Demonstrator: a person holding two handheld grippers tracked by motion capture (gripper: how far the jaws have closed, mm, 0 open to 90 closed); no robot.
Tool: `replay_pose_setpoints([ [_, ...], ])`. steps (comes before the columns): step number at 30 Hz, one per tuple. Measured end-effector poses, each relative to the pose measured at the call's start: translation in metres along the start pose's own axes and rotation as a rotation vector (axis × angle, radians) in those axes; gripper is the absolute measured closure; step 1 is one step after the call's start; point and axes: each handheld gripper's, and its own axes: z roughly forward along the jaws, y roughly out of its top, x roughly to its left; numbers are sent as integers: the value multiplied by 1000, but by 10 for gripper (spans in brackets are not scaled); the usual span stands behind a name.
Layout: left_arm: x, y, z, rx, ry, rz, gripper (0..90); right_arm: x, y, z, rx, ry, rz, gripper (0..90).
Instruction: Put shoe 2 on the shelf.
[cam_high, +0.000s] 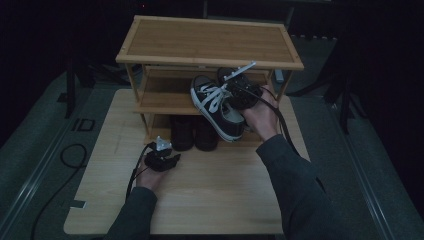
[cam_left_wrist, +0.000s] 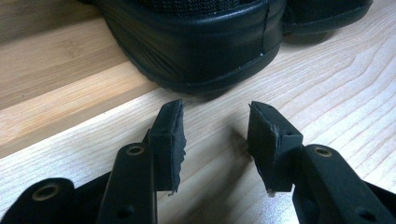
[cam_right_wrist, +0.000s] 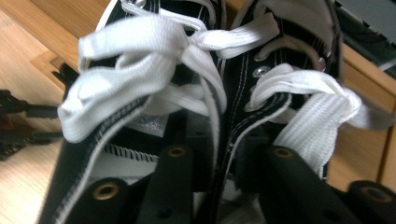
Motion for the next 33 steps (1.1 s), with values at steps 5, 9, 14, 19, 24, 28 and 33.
replay_pose_setpoints([
  [5,0,0,0,0,-2,-1,563,-3,0,-1,-7,13,-22,724],
  [9,0,0,0,0,-4,-1,562,-7,-1,-3,-15,23,-34,677],
  [14,0,0,0,0,-3,-2,562,-17,-5,-7,-28,97,-56,626],
  [19,0,0,0,0,-6,-2,562,-21,-8,-10,-49,127,-53,613],
  [24,0,0,0,0,-2,-1,562,-27,-13,-13,-75,161,-57,600],
  [28,0,0,0,0,-3,-1,562,-29,-15,-16,-86,178,-67,588],
  [33,1,0,0,-1,-7,-6,562,-32,-16,-19,-90,190,-74,583],
])
